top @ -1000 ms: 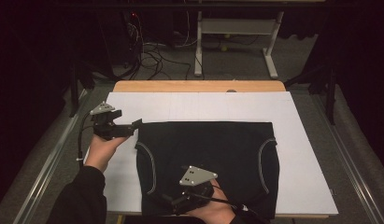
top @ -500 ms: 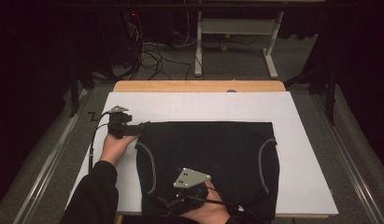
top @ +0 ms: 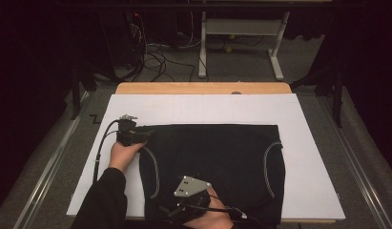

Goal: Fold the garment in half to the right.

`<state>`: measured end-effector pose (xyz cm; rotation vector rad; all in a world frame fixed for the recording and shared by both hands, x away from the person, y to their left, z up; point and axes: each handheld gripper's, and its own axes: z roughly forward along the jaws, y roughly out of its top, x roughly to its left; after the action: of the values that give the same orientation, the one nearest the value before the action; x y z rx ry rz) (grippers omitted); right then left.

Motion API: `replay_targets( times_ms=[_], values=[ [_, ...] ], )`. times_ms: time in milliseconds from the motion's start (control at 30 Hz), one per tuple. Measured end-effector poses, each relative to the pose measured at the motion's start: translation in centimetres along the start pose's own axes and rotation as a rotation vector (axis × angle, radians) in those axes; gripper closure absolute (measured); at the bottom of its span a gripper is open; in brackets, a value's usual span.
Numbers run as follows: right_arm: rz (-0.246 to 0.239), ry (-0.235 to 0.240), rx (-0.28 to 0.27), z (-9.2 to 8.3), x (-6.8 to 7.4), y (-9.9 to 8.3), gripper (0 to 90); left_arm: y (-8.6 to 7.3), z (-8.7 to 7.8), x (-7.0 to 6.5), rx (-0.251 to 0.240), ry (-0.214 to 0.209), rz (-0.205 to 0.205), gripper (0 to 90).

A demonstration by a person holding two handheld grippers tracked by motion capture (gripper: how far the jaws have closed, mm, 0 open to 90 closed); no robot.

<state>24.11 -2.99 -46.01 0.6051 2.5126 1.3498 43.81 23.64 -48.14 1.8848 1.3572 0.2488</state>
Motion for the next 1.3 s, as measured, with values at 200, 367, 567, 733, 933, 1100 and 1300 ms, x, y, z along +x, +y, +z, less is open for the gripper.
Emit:
replay_targets(
  times_ms=[200, 367, 567, 733, 933, 1100, 1300],
  values=[
    [-0.022, 0.032, 0.034, 0.4, 1.2, 0.3, 0.1, -0.5, -0.1, -0.4, -0.003, 0.019, 0.007, 53.3],
    [-0.029, 0.047, 0.066, 1.1, 1.8, 0.7, 1.5, -0.7, -0.2, -0.3, -0.002, 0.003, 0.001, 70.2],
    [-0.05, 0.058, 0.105, 2.3, 2.8, 1.3, 6.0, -1.1, -0.3, -0.7, -0.017, 0.014, 0.023, 75.4],
    [-0.028, 0.057, 0.143, 3.4, 3.4, 1.6, 9.0, -1.2, -0.4, -0.5, -0.021, -0.009, 0.003, 75.1],
    [-0.049, 0.059, 0.162, 4.9, 4.3, 1.9, 10.5, -1.2, -0.4, -0.6, -0.02, 0.001, 0.014, 75.1],
    [-0.063, 0.05, 0.197, 6.2, 5.0, 1.9, 8.7, -1.2, -0.4, -0.6, -0.02, 0.0, 0.015, 75.0],
    [-0.082, 0.0, 0.209, 6.7, 5.3, 2.0, 17.8, -1.3, -0.4, -0.7, -0.02, 0.002, 0.022, 75.0]
  ],
)
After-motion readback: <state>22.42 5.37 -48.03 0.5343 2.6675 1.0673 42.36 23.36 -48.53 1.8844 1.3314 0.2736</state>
